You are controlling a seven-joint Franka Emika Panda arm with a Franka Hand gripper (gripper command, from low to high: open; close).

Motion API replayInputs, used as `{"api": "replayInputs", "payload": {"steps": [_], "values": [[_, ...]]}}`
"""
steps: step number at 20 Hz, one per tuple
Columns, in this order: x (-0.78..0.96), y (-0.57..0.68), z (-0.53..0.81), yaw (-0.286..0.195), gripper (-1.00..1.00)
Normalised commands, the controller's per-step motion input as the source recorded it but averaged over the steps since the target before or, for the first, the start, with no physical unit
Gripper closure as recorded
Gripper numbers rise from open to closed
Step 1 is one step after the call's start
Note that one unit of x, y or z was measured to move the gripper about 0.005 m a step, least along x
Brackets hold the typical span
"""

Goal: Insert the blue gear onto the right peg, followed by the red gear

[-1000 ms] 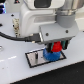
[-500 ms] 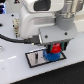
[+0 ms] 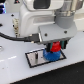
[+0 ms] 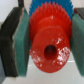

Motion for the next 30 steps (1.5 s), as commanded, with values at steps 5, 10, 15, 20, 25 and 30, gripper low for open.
{"api": "replayInputs", "payload": {"steps": [5, 10, 15, 20, 25, 30], "values": [[0.08, -0.05, 0.09, 0.0, 1.0], [0.18, -0.08, -0.1, 0.0, 1.0], [0.27, -0.02, 0.2, 0.0, 1.0], [0.19, -0.03, 0.05, 0.0, 1.0], [0.04, -0.04, -0.02, 0.0, 1.0], [0.06, -0.02, -0.04, 0.0, 1.0]]}}
